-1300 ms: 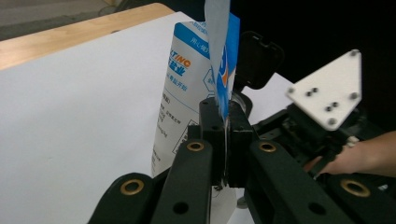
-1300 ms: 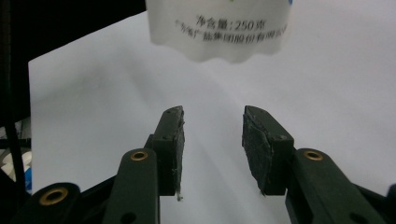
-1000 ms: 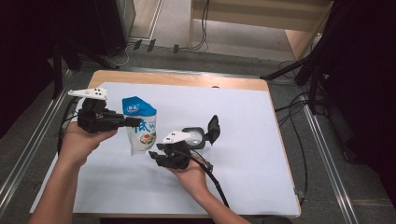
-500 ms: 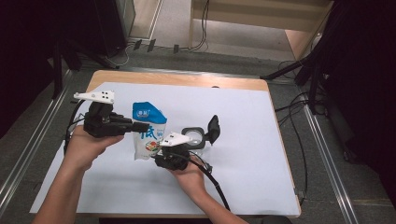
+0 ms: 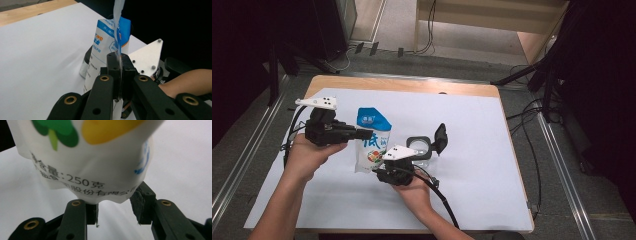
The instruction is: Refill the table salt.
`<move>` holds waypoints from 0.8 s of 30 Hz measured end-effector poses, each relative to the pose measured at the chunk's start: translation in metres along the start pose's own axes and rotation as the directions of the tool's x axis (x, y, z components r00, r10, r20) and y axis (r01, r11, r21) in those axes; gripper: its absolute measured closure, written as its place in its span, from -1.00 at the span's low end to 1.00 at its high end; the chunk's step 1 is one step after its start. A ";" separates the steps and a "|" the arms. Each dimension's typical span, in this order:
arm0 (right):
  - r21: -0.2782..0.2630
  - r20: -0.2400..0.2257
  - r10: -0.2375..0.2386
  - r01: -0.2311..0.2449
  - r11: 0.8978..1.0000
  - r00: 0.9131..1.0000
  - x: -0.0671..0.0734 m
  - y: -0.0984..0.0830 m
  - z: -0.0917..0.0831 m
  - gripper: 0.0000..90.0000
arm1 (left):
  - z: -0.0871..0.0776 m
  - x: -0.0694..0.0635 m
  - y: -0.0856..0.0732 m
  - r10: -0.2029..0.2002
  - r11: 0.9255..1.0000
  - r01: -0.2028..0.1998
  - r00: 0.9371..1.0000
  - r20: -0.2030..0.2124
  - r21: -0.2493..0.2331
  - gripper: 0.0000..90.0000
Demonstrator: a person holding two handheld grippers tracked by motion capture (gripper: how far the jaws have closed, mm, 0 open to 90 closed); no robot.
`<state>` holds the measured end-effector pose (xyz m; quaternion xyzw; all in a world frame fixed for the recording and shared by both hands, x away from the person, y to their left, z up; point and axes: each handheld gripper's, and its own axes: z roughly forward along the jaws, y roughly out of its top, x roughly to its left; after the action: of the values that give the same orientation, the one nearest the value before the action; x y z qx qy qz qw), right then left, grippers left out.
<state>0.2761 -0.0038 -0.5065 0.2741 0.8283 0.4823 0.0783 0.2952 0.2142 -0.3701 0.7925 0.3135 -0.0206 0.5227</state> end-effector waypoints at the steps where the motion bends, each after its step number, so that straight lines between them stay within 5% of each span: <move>1: 0.001 0.002 -0.011 0.011 1.000 1.000 0.001 0.000 0.000 0.37 | 0.001 0.000 0.000 0.004 1.000 -0.004 1.000 -0.006 0.001 1.00; 12: 0.021 0.010 -0.127 0.127 0.992 0.992 0.013 -0.006 0.002 0.29 | 0.026 0.000 0.000 0.025 0.999 -0.026 1.000 0.014 0.036 0.98; 24: 0.011 0.015 -0.101 0.101 0.995 0.995 0.012 -0.014 -0.002 0.22 | 0.048 -0.002 0.004 0.049 0.997 -0.052 0.998 0.042 0.063 0.98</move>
<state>0.2602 -0.0042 -0.5152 0.2361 0.8429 0.4714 0.1074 0.3100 0.1712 -0.3876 0.8159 0.2818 -0.0336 0.5037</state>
